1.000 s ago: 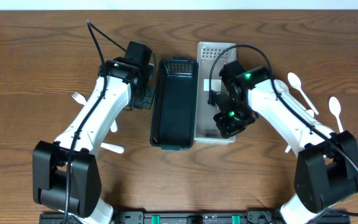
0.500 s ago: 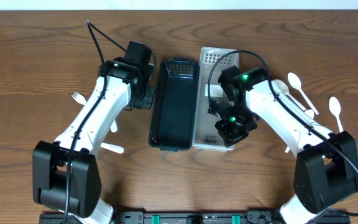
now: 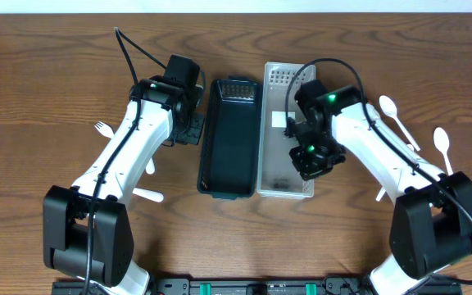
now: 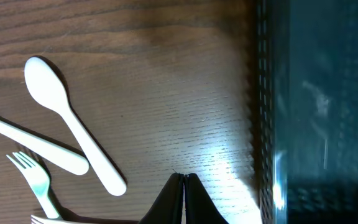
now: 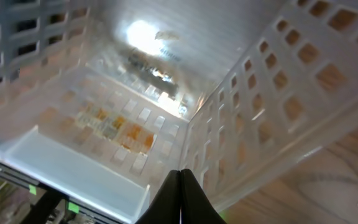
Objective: Pack container
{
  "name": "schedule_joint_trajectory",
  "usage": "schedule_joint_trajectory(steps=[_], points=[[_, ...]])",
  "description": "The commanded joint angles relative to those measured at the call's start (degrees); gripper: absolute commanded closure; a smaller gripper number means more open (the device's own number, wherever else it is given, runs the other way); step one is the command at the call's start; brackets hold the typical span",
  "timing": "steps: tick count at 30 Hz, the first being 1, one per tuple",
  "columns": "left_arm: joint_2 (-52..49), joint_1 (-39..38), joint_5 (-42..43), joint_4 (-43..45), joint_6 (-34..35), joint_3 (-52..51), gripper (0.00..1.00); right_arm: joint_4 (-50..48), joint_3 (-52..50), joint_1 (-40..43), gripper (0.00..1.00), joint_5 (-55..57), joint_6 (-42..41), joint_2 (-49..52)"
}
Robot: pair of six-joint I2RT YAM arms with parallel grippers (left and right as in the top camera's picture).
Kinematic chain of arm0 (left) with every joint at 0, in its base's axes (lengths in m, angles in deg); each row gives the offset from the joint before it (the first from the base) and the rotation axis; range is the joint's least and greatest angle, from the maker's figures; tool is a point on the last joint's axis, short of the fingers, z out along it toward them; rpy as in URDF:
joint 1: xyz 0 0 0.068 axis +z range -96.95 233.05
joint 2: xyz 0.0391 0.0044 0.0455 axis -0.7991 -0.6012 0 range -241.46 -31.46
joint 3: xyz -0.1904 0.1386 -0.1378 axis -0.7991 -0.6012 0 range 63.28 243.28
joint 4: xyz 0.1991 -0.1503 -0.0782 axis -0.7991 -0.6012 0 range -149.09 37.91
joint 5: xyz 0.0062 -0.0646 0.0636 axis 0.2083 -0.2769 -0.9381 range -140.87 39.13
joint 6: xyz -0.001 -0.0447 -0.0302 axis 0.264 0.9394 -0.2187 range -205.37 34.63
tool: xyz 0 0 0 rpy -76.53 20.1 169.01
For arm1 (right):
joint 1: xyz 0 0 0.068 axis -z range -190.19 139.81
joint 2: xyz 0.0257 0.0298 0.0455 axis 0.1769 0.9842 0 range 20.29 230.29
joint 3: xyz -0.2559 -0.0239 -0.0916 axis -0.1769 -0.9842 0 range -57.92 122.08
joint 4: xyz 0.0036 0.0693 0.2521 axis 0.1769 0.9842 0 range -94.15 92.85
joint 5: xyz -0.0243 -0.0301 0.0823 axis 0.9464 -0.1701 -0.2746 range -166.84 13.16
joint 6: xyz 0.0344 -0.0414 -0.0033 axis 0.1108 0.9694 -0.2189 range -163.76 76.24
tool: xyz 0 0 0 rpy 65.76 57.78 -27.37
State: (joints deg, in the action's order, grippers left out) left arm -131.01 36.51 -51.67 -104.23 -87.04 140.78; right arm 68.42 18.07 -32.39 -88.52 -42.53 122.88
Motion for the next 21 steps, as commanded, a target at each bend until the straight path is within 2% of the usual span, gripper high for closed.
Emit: schedule_joint_trajectory(steps=[1, 6, 12, 15, 18, 21], points=[[-0.1, 0.1, 0.1, -0.2, 0.2, -0.3, 0.94, 0.1, 0.0, 1.0, 0.96, 1.7, -2.3, -0.3], [-0.1, 0.1, 0.1, -0.2, 0.2, -0.3, 0.94, -0.3, 0.0, 1.0, 0.96, 3.2, -2.8, -0.3], [-0.1, 0.1, 0.1, 0.0, 0.2, -0.3, 0.94, -3.7, 0.0, 0.0, 0.95, 3.1, 3.2, -0.3], [0.1, 0.2, 0.1, 0.2, 0.2, 0.1, 0.94, -10.9, 0.1, -0.3, 0.94, 3.1, 5.0, -0.3], [1.2, 0.7, 0.1, -0.2, 0.2, 1.5, 0.94, -19.2, 1.2, 0.0, 0.93, 3.1, 1.8, -0.4], [3.6, 1.6, 0.1, -0.2, 0.2, 2.1, 0.94, -23.1, 5.6, 1.0, 0.89, 3.1, -0.2, -0.5]])
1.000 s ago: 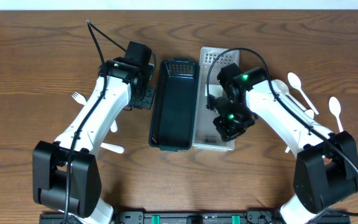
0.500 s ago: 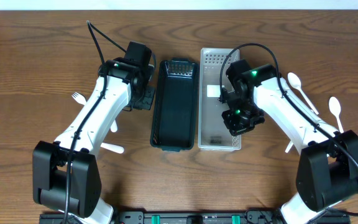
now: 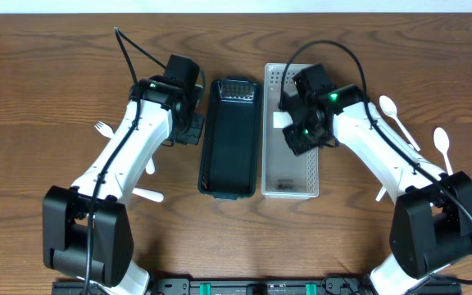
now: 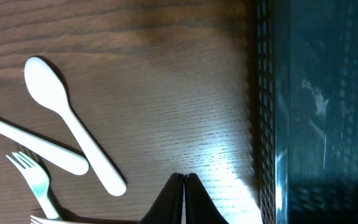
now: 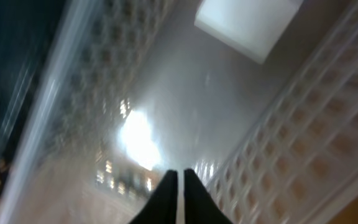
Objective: Pack container
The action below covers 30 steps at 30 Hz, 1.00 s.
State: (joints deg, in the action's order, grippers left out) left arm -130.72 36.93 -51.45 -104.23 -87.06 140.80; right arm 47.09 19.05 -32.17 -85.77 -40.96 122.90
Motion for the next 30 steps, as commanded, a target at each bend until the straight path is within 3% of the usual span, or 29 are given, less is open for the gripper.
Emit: schedule_joint_trajectory(steps=[1, 2, 4, 5, 6, 7, 9, 10, 13, 18, 21, 30], points=[[4.5, 1.7, -0.1, -0.4, 0.2, 2.0, 0.93, -1.8, 7.4, 1.4, 0.80, 0.6, -1.9, -0.6], [5.9, 2.3, -0.1, -0.9, 0.2, 2.0, 0.85, -1.7, 10.3, 2.1, 0.71, 0.7, -1.9, -0.7], [8.2, 3.7, -0.1, -2.1, 0.2, 2.0, 0.67, -0.4, 16.3, 3.8, 0.39, 2.3, -1.9, -0.7], [9.3, 4.3, -0.1, -3.0, 0.3, 2.0, 0.62, 0.6, 19.1, 4.8, 0.35, 3.5, -1.9, -0.7], [10.6, 5.2, -0.1, -4.0, 0.3, 2.0, 0.56, 2.3, 22.7, 6.4, 0.22, 5.6, -3.2, -0.7], [11.6, 5.9, -0.1, -4.8, 0.3, 2.0, 0.48, 3.6, 25.2, 7.7, 0.01, 7.6, -5.3, -0.7], [14.2, 7.7, -0.1, -6.8, 0.3, 2.0, 0.11, 8.0, 30.3, 11.6, 0.01, 11.6, -9.7, -0.7], [15.2, 8.5, -0.1, -7.7, 0.3, 2.0, 0.00, 9.9, 31.7, 13.4, 0.01, 12.2, -10.4, -0.7], [18.3, 11.6, 0.0, -10.3, 0.6, 2.0, 0.02, 15.1, 33.5, 19.9, 0.01, 12.2, -9.1, -0.7], [21.6, 17.8, 2.8, -11.0, 5.5, 2.0, 0.02, 23.4, 33.4, 29.8, 0.01, 10.4, 7.3, 1.3], [21.7, 19.5, 4.5, -10.0, 5.5, 2.0, 0.02, 25.8, 33.4, 31.9, 0.01, 11.1, 15.8, 4.2], [21.4, 19.6, 4.5, -9.3, 5.4, 2.0, 0.02, 28.5, 33.4, 32.4, 0.01, 12.0, 26.1, 18.2]])
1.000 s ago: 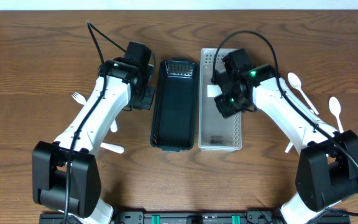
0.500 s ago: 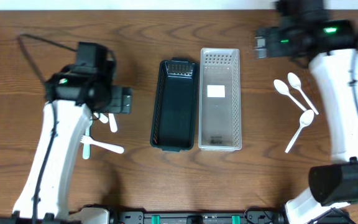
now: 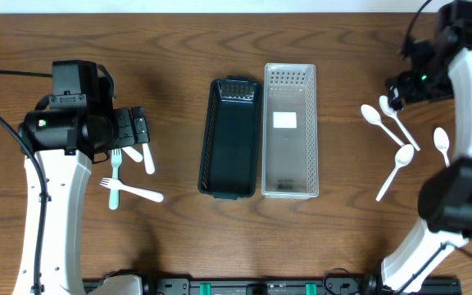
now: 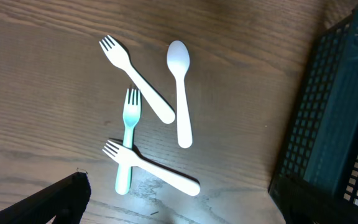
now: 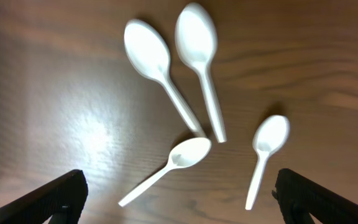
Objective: Pack container
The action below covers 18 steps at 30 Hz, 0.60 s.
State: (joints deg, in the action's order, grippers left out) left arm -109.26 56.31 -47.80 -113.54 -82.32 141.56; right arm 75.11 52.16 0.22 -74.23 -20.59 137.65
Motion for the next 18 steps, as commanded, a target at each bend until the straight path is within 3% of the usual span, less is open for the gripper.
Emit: schedule_joint_trajectory(steps=[1, 12, 18], points=[[-0.1, 0.2, 0.8, 0.0, 0.7, 1.2, 0.02, 0.4, 0.3, 0.0, 0.02, 0.4, 5.7, 5.2], [-0.1, 0.2, 0.8, 1.4, 0.7, 1.2, 0.02, 1.4, -0.3, -3.2, 0.13, -0.3, 5.6, 12.1], [-0.1, 0.2, 0.8, 1.5, 0.7, 1.2, 0.02, 0.4, -3.8, -4.4, 0.13, -0.3, 5.6, 12.3]])
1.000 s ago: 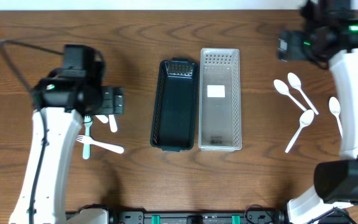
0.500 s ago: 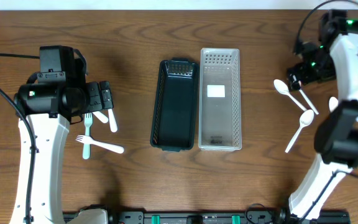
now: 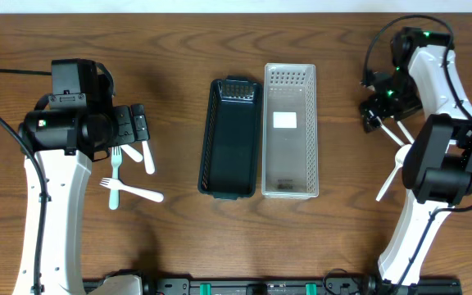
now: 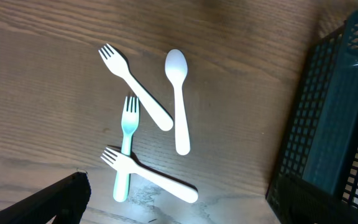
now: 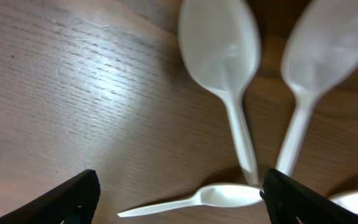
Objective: Pack container
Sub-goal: 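Grasp a white spoon on the right with the right gripper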
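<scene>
A dark slatted container point(image 3: 229, 135) and a clear slatted container point(image 3: 289, 131) lie side by side mid-table. Left of them lie white forks point(image 4: 135, 81), one mint fork point(image 4: 126, 149) and a spoon point(image 4: 178, 99). My left gripper point(image 3: 131, 127) hovers open above that pile point(image 4: 176, 208), holding nothing. At the right, white spoons point(image 5: 229, 62) lie on the wood, one low in the right wrist view point(image 5: 210, 196). Close over them my right gripper point(image 3: 375, 111) is open and empty point(image 5: 179, 202).
More spoons point(image 3: 396, 164) lie toward the right table edge. The dark container's wall point(image 4: 334, 124) stands just right of the fork pile. Bare wood surrounds both containers.
My right gripper has come down and inward, and now sits close over the spoons, which fill its view. The left gripper has barely shifted above the forks.
First both grippers were shut, the left beside the dark container and the right inside the clear one, which sat askew. Then the clear container lay straight beside the dark one. Later both arms stood apart with open grippers over the cutlery, the right now lower.
</scene>
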{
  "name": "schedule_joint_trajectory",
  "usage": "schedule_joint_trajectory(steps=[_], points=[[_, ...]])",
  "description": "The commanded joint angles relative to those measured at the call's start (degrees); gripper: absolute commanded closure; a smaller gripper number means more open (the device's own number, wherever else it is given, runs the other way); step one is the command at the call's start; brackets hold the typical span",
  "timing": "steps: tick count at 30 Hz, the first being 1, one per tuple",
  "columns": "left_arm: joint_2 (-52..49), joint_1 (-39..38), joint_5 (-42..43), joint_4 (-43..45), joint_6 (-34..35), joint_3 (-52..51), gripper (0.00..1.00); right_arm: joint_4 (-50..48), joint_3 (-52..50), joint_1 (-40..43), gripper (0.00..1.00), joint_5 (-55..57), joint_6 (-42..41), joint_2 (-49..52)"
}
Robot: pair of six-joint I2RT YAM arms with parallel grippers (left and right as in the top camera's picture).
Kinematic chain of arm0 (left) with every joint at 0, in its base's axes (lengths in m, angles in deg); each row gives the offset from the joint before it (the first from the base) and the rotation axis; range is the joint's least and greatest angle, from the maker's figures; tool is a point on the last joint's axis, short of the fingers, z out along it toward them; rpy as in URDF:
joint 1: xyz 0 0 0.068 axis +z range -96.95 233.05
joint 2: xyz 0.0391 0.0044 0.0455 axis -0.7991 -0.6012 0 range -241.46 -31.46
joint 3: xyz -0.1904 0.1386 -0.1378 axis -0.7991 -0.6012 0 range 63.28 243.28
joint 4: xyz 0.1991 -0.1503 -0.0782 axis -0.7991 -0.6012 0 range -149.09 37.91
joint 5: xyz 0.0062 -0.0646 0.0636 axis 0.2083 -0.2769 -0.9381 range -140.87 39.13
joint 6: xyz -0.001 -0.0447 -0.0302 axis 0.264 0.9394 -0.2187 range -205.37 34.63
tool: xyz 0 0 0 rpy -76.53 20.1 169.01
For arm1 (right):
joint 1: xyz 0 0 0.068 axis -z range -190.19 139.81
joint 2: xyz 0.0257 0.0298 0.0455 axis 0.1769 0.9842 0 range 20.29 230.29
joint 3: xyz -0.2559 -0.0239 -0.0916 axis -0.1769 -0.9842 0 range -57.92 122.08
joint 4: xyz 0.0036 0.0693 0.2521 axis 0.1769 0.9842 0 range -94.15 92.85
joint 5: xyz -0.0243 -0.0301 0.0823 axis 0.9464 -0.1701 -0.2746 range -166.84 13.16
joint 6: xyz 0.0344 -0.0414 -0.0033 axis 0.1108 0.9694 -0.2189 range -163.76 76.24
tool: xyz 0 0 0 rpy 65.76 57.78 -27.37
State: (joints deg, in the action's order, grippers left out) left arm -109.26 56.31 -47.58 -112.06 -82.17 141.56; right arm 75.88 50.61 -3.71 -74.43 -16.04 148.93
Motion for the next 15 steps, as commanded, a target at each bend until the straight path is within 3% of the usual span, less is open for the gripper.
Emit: schedule_joint_trajectory(steps=[1, 15], points=[[-0.1, 0.2, 0.6, 0.0, 0.6, 1.2, 0.02, -0.9, -3.1, -0.5, 0.14, 0.1, 1.1, 1.0], [-0.1, 0.2, 0.6, 0.0, 0.6, 1.2, 0.02, -11.0, -11.6, -0.5, 0.14, 4.6, -1.5, 1.0]])
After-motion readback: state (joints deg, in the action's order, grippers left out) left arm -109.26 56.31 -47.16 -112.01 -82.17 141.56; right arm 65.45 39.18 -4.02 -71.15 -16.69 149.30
